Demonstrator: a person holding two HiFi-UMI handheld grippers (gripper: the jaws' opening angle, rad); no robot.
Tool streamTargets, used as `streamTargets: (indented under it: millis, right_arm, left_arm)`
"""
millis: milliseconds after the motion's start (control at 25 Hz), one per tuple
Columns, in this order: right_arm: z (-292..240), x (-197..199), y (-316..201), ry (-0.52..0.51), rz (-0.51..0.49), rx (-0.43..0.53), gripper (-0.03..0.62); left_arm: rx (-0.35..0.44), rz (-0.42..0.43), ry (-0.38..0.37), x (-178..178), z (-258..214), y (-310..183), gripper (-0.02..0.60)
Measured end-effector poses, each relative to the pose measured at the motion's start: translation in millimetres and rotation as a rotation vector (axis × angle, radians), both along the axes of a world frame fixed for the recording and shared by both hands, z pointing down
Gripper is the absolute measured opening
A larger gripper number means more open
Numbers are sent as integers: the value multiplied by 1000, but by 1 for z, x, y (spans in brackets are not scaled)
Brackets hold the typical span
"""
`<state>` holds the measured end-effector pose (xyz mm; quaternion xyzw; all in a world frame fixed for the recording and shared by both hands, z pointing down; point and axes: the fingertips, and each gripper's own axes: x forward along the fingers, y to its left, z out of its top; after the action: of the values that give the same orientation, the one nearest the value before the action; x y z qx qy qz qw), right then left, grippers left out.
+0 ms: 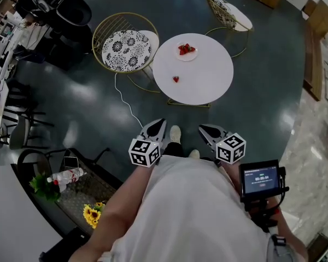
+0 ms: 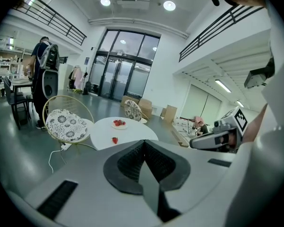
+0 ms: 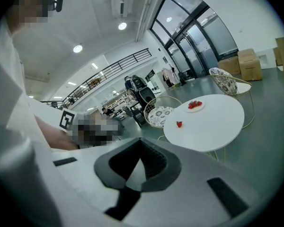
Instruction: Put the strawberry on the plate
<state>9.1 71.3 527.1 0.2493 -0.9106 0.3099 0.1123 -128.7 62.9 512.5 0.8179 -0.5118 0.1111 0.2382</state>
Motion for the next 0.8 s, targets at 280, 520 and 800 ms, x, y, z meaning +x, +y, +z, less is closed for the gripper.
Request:
streamTargets:
  millis: [280, 520, 800]
  right_arm:
    - [11, -12, -51, 7, 23, 23, 8]
    - [7, -18, -106, 22, 41, -1, 8]
    - [24, -28, -157, 21, 48, -41, 8]
  left_arm:
    - [19, 32, -11, -17, 12, -49, 6]
    - [-23, 78, -15, -18, 19, -107, 6]
    - [-64, 126, -10, -17, 39, -155, 6]
